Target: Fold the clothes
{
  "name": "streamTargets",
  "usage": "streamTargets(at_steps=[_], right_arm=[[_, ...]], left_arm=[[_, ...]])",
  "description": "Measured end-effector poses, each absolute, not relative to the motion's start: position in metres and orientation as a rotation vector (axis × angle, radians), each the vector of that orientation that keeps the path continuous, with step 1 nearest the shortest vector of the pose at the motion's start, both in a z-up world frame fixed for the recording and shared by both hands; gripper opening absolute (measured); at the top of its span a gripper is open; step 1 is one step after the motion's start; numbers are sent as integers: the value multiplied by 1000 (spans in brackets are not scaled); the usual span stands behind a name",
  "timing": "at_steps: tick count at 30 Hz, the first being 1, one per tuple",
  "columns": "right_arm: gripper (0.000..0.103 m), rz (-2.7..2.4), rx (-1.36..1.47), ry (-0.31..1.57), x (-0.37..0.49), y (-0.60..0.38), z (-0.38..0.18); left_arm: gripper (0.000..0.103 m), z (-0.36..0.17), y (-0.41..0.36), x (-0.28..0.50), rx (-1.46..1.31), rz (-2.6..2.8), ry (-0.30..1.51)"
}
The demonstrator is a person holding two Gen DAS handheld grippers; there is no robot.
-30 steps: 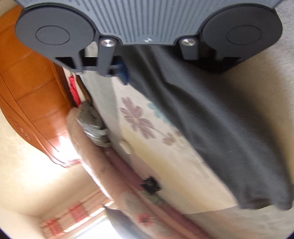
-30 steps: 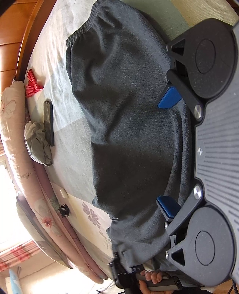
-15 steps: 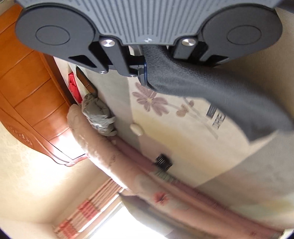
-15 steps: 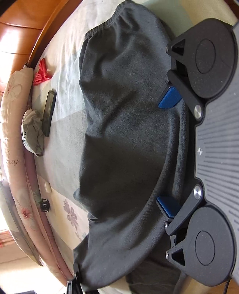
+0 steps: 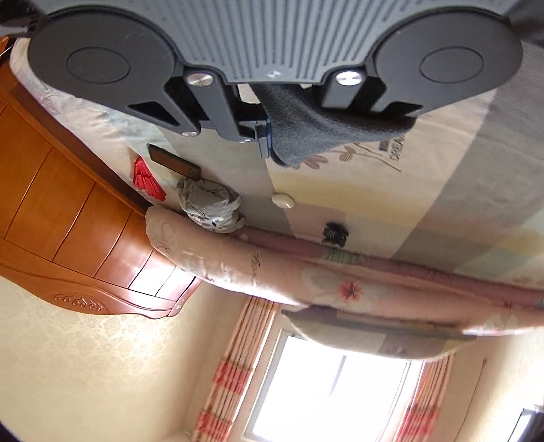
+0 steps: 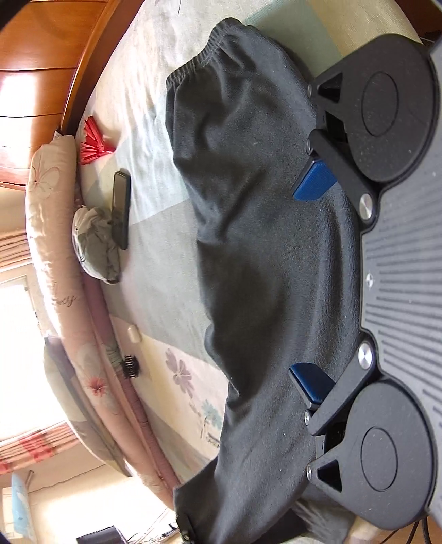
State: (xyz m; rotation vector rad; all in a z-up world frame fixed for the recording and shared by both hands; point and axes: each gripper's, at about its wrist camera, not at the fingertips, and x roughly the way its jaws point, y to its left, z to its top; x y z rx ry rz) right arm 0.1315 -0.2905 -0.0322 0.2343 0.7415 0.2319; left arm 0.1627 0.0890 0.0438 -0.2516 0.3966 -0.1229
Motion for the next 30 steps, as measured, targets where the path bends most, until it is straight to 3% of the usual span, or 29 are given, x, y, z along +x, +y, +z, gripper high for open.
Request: streamTargets(at_steps=[12,18,30], right_arm=[[103,206,257,768,126,-300,-38],[103,182,255,770,131,-305,-38],[103,125,150,758,137,-314,-41]], left_arm=[[2,-32,107,147,-215,24,594],[2,-17,119,128,-281,-6,558],[7,-75,126,127,-289,3,756]])
